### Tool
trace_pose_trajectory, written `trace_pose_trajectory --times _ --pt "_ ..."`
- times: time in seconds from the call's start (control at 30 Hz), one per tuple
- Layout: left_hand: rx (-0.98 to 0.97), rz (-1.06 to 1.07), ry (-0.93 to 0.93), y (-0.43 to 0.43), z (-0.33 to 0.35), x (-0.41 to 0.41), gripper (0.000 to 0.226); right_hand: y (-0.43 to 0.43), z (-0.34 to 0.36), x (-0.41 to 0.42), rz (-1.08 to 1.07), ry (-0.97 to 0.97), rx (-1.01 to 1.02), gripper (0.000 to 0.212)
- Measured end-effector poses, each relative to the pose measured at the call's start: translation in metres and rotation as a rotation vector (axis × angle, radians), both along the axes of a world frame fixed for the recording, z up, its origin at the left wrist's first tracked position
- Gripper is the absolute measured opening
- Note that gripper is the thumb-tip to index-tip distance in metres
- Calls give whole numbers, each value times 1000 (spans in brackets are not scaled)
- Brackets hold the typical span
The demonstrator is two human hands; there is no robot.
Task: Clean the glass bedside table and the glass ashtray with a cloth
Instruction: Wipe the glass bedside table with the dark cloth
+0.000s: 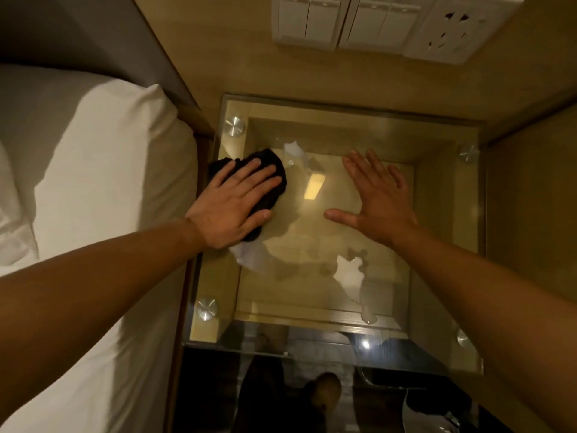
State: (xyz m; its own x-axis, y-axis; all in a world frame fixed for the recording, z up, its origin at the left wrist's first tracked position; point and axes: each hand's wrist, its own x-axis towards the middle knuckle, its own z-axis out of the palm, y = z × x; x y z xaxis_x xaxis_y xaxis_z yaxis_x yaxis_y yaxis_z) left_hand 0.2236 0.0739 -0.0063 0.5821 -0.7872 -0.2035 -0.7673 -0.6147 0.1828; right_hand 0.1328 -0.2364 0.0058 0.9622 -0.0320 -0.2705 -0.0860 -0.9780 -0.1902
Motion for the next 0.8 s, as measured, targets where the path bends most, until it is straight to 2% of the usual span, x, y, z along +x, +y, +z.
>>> trace_pose_trajectory --times 0.37,0.8 --pt "32 24 17 37 -2 -112 66 2 -1 -3 -8 -10 6 104" --pt "-9 83 55 60 0 -188 66 1 1 -5 -7 -23 35 103"
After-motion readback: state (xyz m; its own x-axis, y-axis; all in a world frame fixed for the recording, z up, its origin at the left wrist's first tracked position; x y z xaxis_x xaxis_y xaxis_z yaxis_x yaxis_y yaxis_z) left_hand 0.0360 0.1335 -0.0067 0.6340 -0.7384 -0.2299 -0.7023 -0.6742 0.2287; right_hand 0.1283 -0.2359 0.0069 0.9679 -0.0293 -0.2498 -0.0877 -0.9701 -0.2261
